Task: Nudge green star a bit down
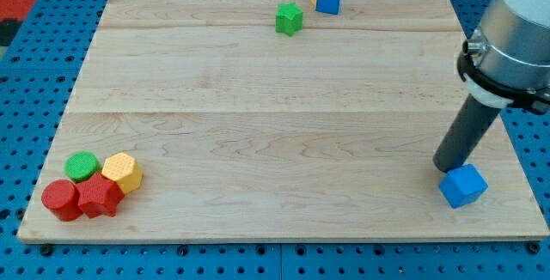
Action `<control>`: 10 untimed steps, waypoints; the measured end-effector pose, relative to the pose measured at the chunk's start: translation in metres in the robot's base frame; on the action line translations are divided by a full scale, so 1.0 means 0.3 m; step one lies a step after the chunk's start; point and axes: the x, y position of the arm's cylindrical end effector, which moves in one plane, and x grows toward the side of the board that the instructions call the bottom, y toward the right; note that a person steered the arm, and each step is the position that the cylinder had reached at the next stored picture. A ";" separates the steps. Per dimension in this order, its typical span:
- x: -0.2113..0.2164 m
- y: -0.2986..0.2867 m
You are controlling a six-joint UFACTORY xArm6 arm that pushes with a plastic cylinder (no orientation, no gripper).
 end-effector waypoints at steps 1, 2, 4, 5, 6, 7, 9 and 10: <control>0.000 0.062; -0.024 0.088; -0.319 -0.055; -0.417 -0.253; -0.418 -0.566; -0.552 -0.843; -0.949 -0.909; -1.081 -0.829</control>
